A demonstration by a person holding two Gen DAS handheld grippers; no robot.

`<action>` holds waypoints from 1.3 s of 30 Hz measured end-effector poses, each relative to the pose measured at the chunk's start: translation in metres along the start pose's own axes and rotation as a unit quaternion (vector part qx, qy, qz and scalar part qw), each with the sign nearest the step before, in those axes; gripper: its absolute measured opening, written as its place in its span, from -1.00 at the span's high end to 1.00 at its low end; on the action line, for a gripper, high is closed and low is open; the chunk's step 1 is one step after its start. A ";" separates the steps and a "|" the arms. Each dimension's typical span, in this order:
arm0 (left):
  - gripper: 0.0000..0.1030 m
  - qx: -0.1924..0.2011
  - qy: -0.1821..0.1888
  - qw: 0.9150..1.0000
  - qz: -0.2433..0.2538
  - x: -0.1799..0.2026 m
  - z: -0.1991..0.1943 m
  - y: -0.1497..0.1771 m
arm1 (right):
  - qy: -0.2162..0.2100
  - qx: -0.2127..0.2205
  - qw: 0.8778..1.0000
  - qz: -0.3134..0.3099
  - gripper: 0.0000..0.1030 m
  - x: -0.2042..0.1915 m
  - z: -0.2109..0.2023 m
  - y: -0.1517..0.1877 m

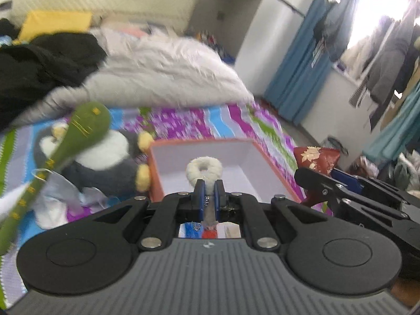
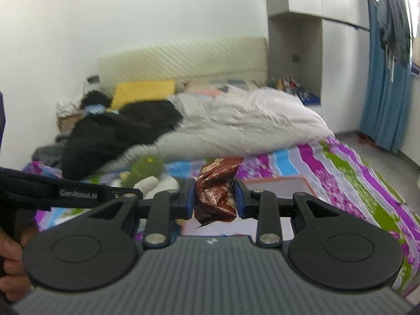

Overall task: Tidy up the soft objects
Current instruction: 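Carry the ring and red candy into the orange box and open both tools, then withdraw both tools from the box back toward the toy pile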

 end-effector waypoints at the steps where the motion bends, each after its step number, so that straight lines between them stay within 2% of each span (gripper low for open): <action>1: 0.83 -0.011 -0.002 1.000 0.002 0.002 0.013 0.004 | 0.007 -0.011 1.000 0.000 0.35 0.007 0.006 0.005; 5: 0.83 -0.064 -0.034 0.996 0.041 0.008 0.071 0.026 | 0.028 -0.076 0.997 0.014 0.35 0.036 0.033 0.035; 8: 0.83 -0.119 -0.034 0.992 0.018 -0.001 0.109 0.048 | 0.048 -0.124 0.991 0.013 0.35 0.055 0.052 0.065; 11: 0.83 -0.160 -0.032 0.987 0.007 -0.001 0.133 0.066 | 0.060 -0.164 0.984 0.021 0.35 0.071 0.068 0.094; 15: 0.83 -0.184 -0.031 0.982 0.023 0.005 0.147 0.080 | 0.072 -0.202 0.976 0.030 0.35 0.086 0.077 0.127; 21: 0.80 -0.191 -0.037 0.980 0.040 0.010 0.155 0.080 | 0.066 -0.224 0.971 0.046 0.32 0.090 0.074 0.147; 24: 0.61 -0.202 -0.036 0.978 0.040 0.009 0.154 0.082 | 0.064 -0.226 0.970 0.056 0.25 0.092 0.073 0.148; 26: 0.31 -0.198 -0.035 0.979 0.035 0.007 0.151 0.082 | 0.066 -0.224 0.970 0.061 0.17 0.094 0.070 0.147; 27: 0.28 -0.195 -0.035 0.979 0.037 0.006 0.149 0.081 | 0.067 -0.223 0.971 0.062 0.16 0.095 0.069 0.146; 32: 0.27 -0.170 -0.034 0.984 0.052 0.003 0.132 0.077 | 0.069 -0.197 0.976 0.068 0.16 0.095 0.060 0.133; 36: 0.27 -0.134 -0.032 0.987 0.082 0.003 0.107 0.073 | 0.067 -0.162 0.983 0.057 0.16 0.086 0.044 0.117; 39: 0.27 -0.104 -0.029 0.990 0.086 0.002 0.086 0.069 | 0.065 -0.134 0.988 0.049 0.16 0.078 0.032 0.107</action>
Point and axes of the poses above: each gripper's, at about its wrist camera, not at the fingertips, and z roughly the way its jaws point, x to its right, y to its underside, the point moved 6 cm from there along z, roughly the way its jaws point, and after that the axes turned 10 degrees about x, right-handed, at the moved point
